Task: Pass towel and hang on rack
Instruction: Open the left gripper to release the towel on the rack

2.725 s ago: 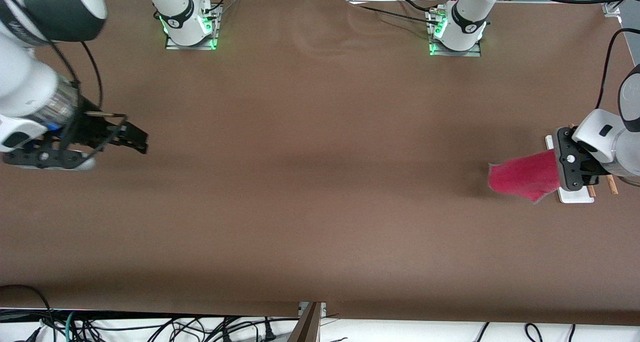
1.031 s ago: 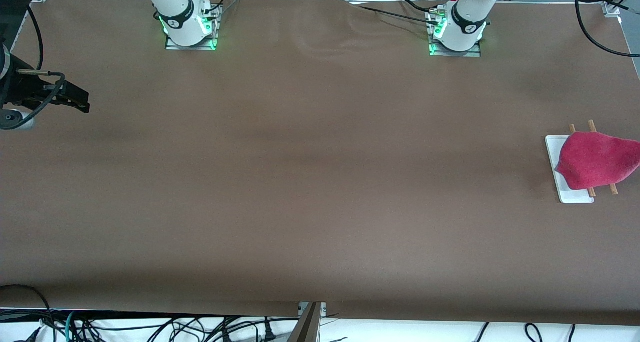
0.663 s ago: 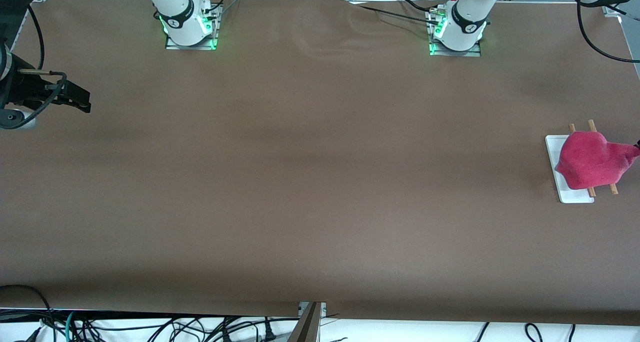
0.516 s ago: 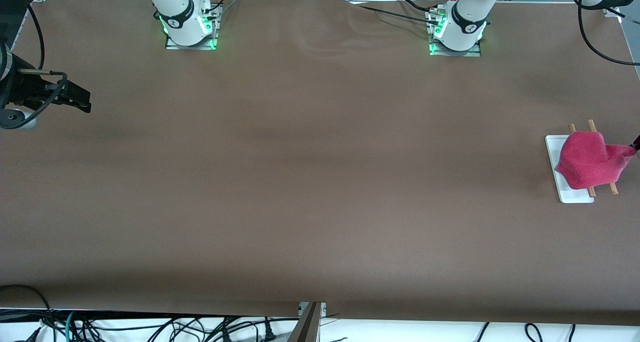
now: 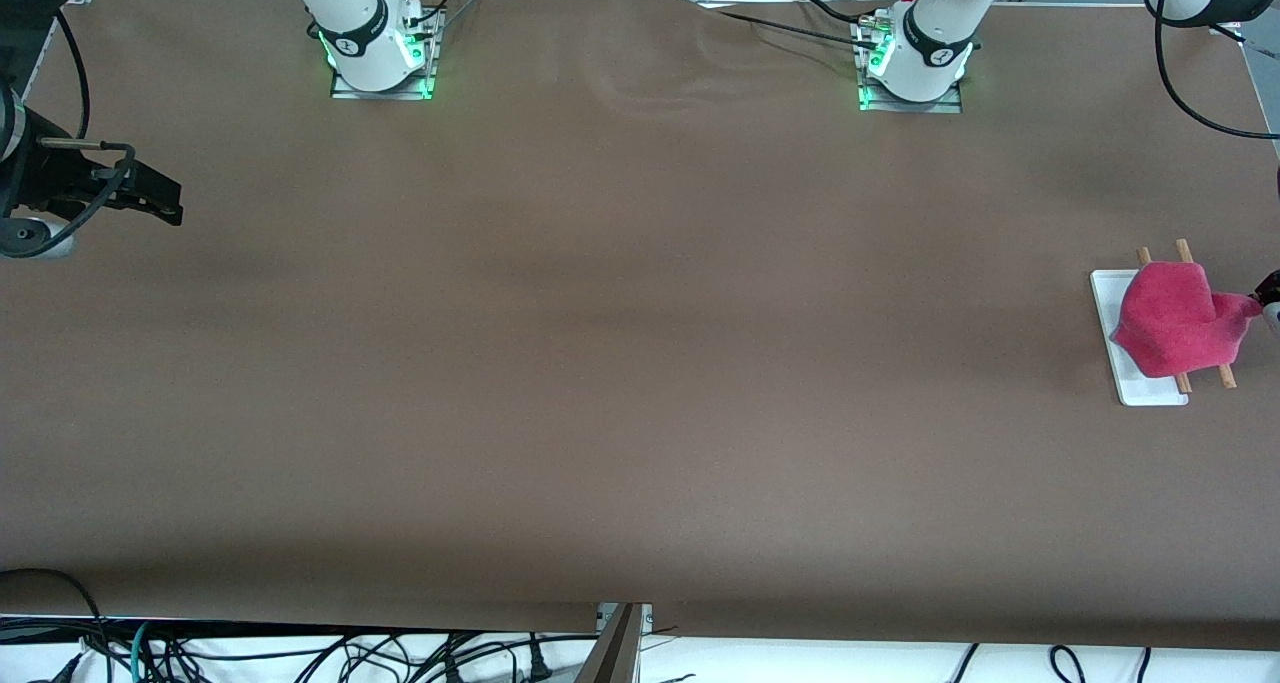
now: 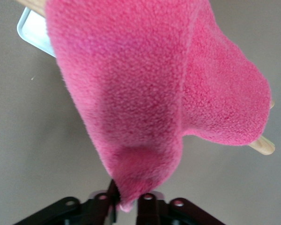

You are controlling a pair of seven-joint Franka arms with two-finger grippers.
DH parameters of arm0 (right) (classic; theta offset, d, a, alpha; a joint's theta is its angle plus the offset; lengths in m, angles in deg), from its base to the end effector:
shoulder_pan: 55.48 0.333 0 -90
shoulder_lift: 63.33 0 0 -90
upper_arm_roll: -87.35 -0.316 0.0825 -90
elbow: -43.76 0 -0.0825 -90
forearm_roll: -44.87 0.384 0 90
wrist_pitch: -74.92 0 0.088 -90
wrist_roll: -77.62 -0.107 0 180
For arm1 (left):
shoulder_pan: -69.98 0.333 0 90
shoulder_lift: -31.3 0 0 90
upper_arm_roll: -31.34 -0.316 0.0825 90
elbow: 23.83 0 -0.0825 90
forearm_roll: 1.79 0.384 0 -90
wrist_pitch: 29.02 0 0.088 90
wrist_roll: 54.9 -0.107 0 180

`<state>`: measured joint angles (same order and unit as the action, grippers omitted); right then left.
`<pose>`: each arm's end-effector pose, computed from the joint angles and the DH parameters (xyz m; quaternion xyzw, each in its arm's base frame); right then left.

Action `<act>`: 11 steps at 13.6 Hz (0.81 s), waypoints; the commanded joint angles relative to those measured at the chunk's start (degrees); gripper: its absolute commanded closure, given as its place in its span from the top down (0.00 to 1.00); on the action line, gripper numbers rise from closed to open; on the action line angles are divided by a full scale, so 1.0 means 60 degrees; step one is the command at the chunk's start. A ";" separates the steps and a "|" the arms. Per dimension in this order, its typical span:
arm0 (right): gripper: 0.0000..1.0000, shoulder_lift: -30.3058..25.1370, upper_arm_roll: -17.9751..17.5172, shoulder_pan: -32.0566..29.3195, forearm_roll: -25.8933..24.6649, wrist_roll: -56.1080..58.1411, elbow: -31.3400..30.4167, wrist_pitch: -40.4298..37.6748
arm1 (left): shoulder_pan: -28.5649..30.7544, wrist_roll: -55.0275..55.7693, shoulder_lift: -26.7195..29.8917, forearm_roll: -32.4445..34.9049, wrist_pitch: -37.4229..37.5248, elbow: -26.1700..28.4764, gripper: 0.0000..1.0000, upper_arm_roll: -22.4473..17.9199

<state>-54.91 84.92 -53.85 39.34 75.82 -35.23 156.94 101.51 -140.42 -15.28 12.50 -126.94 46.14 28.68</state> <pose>0.5847 0.0280 0.6190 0.9978 0.0152 -0.0446 0.0473 0.5850 0.4156 0.2667 0.8626 -0.4602 -0.1983 0.0698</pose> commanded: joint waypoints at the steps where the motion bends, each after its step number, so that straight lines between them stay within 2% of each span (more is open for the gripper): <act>1: 1.00 -0.0027 -0.0049 -0.0038 0.0028 0.0139 0.0040 0.0010 | 0.0090 -0.0205 0.0029 -0.0433 -0.0028 -0.0045 1.00 0.0062; 6: 1.00 -0.0027 -0.0049 -0.0052 0.0057 0.0110 0.0040 -0.0019 | 0.0076 -0.0220 0.0219 -0.0434 -0.0028 -0.0279 1.00 0.0062; 11: 1.00 -0.0027 0.0010 -0.0096 0.0497 0.0095 0.0040 -0.0063 | -0.0041 -0.0103 0.1740 -0.0696 0.0002 -0.0279 1.00 0.0179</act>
<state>-54.90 84.95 -53.91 40.87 75.82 -35.23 156.92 101.41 -140.42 -10.07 10.34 -127.62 43.05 29.25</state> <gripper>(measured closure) 0.000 0.000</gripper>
